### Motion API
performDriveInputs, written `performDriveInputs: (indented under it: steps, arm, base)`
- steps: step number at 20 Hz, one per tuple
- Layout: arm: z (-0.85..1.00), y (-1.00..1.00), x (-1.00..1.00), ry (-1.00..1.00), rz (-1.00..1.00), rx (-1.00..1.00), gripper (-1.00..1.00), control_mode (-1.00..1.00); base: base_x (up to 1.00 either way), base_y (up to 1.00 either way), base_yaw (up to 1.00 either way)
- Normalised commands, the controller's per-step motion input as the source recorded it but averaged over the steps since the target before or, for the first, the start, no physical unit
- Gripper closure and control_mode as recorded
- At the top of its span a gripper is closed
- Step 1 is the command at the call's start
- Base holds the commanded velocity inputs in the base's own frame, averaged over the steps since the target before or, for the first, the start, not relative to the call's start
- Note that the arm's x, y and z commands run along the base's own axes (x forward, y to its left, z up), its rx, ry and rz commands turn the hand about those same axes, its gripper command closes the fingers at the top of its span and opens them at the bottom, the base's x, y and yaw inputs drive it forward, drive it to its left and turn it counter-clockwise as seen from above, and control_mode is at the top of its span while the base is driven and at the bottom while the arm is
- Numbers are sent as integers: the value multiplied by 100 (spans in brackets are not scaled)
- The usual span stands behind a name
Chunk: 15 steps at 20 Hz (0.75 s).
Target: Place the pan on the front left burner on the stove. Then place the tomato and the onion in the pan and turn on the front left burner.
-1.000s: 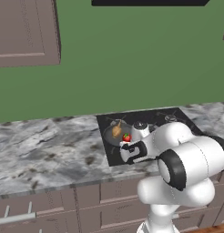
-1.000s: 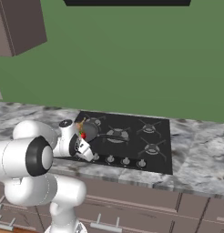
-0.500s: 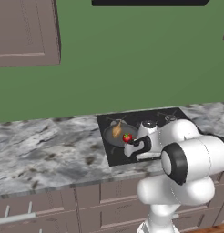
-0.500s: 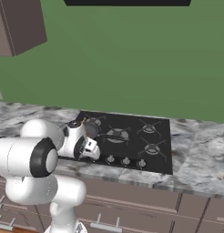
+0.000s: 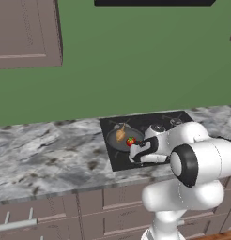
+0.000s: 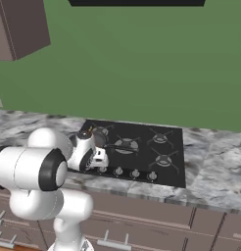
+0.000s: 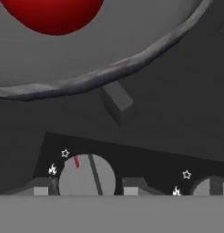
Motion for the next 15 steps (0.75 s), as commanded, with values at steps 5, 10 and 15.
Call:
performDriveInputs:
  steps: [5,10,15]
  arm:
    - [-2,0,18,-34,31,-5,100,-100]
    - [-12,1,20,-42,30,-13,100,-100]
    - [-13,3,5,-50,30,-16,100,-100]
  base:
    - [0,0,0]
    - [0,0,0]
    - [0,0,0]
